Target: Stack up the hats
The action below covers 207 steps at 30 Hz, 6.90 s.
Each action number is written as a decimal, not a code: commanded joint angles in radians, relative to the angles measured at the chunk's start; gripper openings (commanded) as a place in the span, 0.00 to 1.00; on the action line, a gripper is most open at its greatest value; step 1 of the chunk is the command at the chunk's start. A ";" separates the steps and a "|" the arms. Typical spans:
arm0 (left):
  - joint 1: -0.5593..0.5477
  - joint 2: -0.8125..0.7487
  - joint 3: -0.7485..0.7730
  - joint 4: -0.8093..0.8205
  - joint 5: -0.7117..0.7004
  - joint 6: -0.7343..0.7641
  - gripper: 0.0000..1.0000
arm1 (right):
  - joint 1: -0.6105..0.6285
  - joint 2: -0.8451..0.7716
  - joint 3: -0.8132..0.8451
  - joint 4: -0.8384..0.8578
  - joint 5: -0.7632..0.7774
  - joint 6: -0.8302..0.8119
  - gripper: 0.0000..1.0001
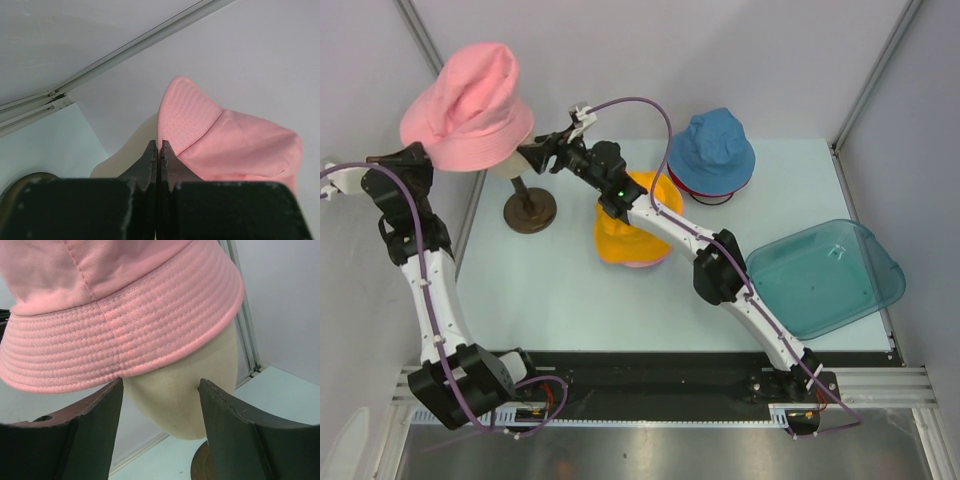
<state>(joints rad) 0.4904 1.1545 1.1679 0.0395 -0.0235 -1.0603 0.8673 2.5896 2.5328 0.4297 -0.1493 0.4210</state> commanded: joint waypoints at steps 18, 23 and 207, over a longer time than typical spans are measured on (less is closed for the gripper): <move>-0.006 -0.055 -0.264 0.285 0.016 -0.105 0.00 | 0.018 -0.232 -0.134 -0.111 -0.067 -0.103 0.71; -0.006 -0.064 -0.304 0.373 0.051 -0.161 0.01 | 0.010 -0.189 -0.112 -0.103 -0.065 -0.087 0.72; -0.292 -0.099 -0.304 0.094 0.313 0.180 0.00 | -0.088 0.014 0.050 0.104 -0.131 0.455 0.72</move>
<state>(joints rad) 0.2115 1.0641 0.8547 0.1925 0.2104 -0.9298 0.7849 2.5835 2.5324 0.5434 -0.2565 0.8459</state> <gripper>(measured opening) 0.017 0.721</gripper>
